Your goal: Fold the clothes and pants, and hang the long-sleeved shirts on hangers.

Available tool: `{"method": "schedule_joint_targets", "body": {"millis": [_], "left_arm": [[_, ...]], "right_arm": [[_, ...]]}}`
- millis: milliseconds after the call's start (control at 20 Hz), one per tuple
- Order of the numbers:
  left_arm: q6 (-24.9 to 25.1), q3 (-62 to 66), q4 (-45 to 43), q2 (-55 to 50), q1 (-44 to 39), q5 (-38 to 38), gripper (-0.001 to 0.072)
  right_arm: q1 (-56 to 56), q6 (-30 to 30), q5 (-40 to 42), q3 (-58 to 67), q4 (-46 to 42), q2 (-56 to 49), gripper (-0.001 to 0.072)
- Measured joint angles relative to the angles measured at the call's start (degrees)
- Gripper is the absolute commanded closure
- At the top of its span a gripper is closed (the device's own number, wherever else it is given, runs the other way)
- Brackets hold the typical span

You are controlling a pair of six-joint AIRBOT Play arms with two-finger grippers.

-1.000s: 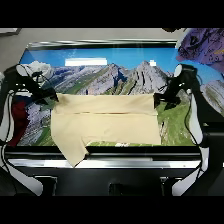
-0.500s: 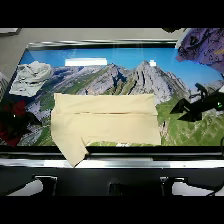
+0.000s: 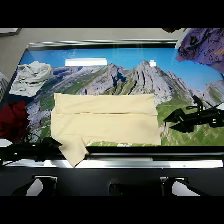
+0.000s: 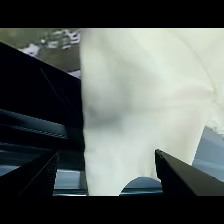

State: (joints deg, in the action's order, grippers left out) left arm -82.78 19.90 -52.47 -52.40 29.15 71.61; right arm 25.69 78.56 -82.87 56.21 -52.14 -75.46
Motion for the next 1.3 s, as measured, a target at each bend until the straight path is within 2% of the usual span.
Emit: {"method": "schedule_joint_targets", "body": {"millis": [250, 300, 350, 450, 500, 600, 700, 850, 1250, 1300], "left_arm": [[1.0, -2.0, 2.8, 0.3, -3.4, -3.8, 0.0037], [1.0, -2.1, 3.1, 0.0, -4.4, -4.5, 0.0067], [1.1, -2.2, 3.6, -0.4, -5.6, -5.4, 0.0183], [1.2, -2.4, 3.4, -1.4, -7.5, -7.4, 0.0534], [1.2, -2.4, 3.6, -1.8, -8.2, -8.3, 0.0625], [1.2, -2.4, 3.9, -2.4, -9.0, -8.7, 0.0629], [1.3, -2.4, 4.0, -2.6, -9.5, -9.2, 0.0685], [1.4, -2.4, 4.0, -2.8, -9.7, -9.5, 0.0685], [1.4, -2.4, 4.1, -2.9, -9.9, -8.3, 0.0685], [1.4, -2.4, 4.1, -2.9, -9.9, -8.3, 0.0685]], "right_arm": [[0.0, -0.1, -1.1, -0.5, 2.3, 0.6, 0.0118], [0.0, -0.1, -1.3, -0.5, 2.6, 0.6, 0.0118], [0.0, -0.2, -1.6, -0.6, 2.8, 0.6, 0.0118], [0.0, -0.2, -1.8, -0.6, 3.1, 0.7, 0.0118], [0.1, -0.4, -2.0, -0.6, 3.1, 0.7, 0.0117], [0.1, -0.6, -1.9, -0.6, 2.3, 0.7, 0.0118], [0.2, -0.6, -0.8, -0.7, -0.5, 0.5, 0.0118], [0.2, -0.5, 0.7, -1.7, -3.1, -1.0, 0.0118], [0.2, -4.1, 3.7, -7.9, -3.2, -6.4, 0.0126], [0.2, -4.5, 4.0, -8.9, -3.4, -6.6, 0.0169]]}}
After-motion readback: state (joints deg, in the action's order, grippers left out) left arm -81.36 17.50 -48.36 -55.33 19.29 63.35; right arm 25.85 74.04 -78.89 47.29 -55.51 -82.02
